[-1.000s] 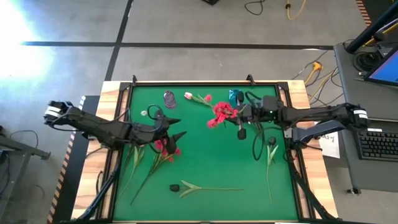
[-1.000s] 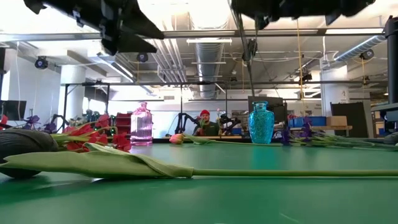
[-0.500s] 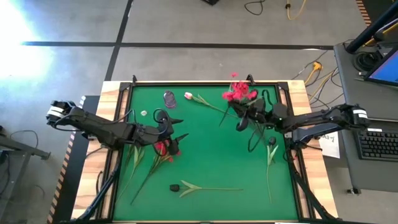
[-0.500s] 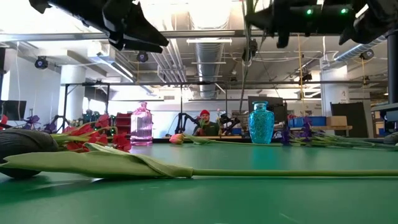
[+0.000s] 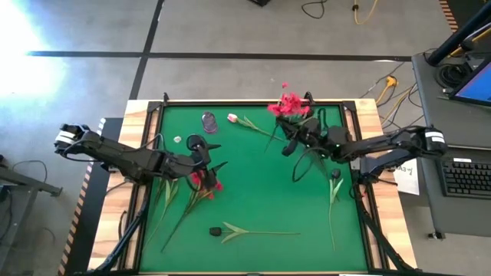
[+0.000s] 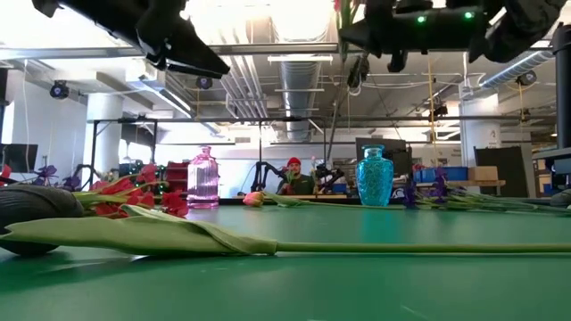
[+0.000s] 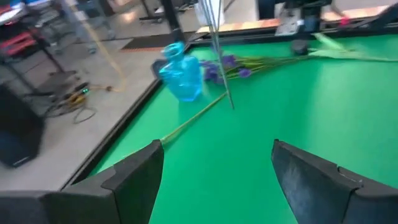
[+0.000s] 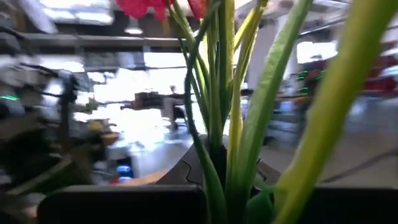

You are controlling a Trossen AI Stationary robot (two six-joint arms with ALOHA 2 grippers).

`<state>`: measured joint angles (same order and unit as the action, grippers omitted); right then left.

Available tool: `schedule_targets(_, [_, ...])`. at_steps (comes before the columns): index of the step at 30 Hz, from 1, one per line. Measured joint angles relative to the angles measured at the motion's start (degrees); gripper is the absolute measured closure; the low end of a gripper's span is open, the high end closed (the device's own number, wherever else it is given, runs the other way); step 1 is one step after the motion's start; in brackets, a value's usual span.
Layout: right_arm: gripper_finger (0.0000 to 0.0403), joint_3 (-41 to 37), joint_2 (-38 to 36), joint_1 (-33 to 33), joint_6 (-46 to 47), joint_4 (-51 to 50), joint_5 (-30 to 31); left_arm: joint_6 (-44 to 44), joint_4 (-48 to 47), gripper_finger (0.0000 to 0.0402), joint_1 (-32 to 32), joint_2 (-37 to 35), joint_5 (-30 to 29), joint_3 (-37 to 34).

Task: Sort flowers into vase by color
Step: Put the right red flowers into the blue vase

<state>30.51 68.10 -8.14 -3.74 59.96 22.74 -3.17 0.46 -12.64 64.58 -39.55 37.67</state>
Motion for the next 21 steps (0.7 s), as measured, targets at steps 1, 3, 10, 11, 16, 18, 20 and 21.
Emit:
schedule_targets(1, [0.0385, 0.8, 0.1, 0.0, -1.9, 0.0, 3.0, -0.8, -1.2, 0.0119, 0.0, 0.0, -1.0, 0.0])
schedule_targets(3, [0.0385, 2.6, -0.4, -0.6, -6.0, 0.4, 9.2, -3.0, -3.2, 0.0119, 0.0, -0.2, -1.6, 0.0])
schedule_targets(10, [0.0385, 7.7, -5.6, -4.5, -9.3, -6.3, 14.7, -5.6, -5.9, 0.0119, 0.0, -2.6, -1.7, 0.0])
schedule_targets(11, [0.0385, 8.6, -6.6, -5.0, -9.3, -9.7, 16.1, -5.7, -5.9, 0.0119, 0.0, -2.9, -2.0, 0.0])
schedule_targets(16, [0.0385, 10.5, -9.8, -8.7, -4.7, -22.0, 18.8, -6.5, -5.6, 0.0119, 0.0, -3.6, -2.2, 0.0])
schedule_targets(18, [0.0385, 10.4, -10.2, -10.0, -3.9, -22.1, 18.8, -6.6, -5.7, 0.0119, 0.0, -3.5, -2.5, 0.0])
schedule_targets(20, [0.0385, 10.4, -10.4, -11.0, -3.8, -21.9, 18.8, -7.4, -5.6, 0.0119, 0.0, -3.5, -2.6, 0.0])
schedule_targets(21, [0.0385, 10.4, -10.5, -11.4, -3.8, -21.9, 18.8, -7.7, -5.6, 0.0119, 0.0, -3.5, -2.6, 0.0])
